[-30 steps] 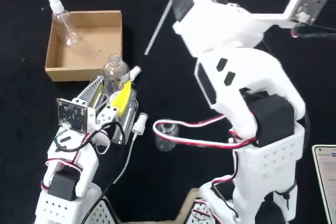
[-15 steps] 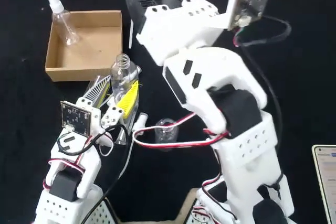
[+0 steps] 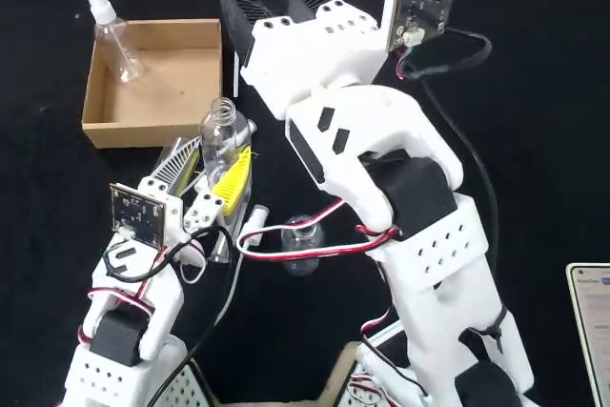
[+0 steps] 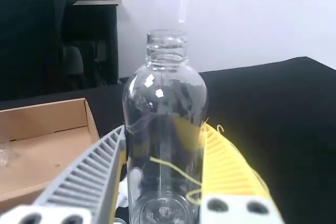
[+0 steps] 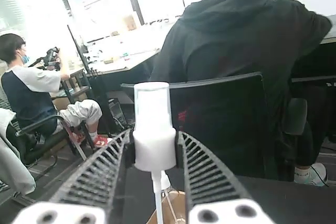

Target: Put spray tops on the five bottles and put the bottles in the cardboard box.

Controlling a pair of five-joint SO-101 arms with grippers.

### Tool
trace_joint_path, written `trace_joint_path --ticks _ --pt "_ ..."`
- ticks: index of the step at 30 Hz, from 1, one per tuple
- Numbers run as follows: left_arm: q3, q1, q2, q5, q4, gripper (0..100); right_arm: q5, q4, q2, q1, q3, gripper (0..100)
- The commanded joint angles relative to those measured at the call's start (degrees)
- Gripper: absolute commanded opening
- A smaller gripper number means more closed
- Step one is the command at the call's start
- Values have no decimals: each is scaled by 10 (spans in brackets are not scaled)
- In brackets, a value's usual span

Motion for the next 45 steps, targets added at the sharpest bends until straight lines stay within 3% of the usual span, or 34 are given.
trace_joint_path --ticks 1,15,37,45 --pt "-7 7 -4 4 -14 116 1 -15 -16 -16 -4 22" --pt "-7 4 -4 4 -14 116 4 4 -16 -47 9 22" --pt "-7 1 -4 3 -13 116 5 214 -17 -49 16 25" --pt "-7 2 -4 3 -13 116 55 94 -136 -50 187 25"
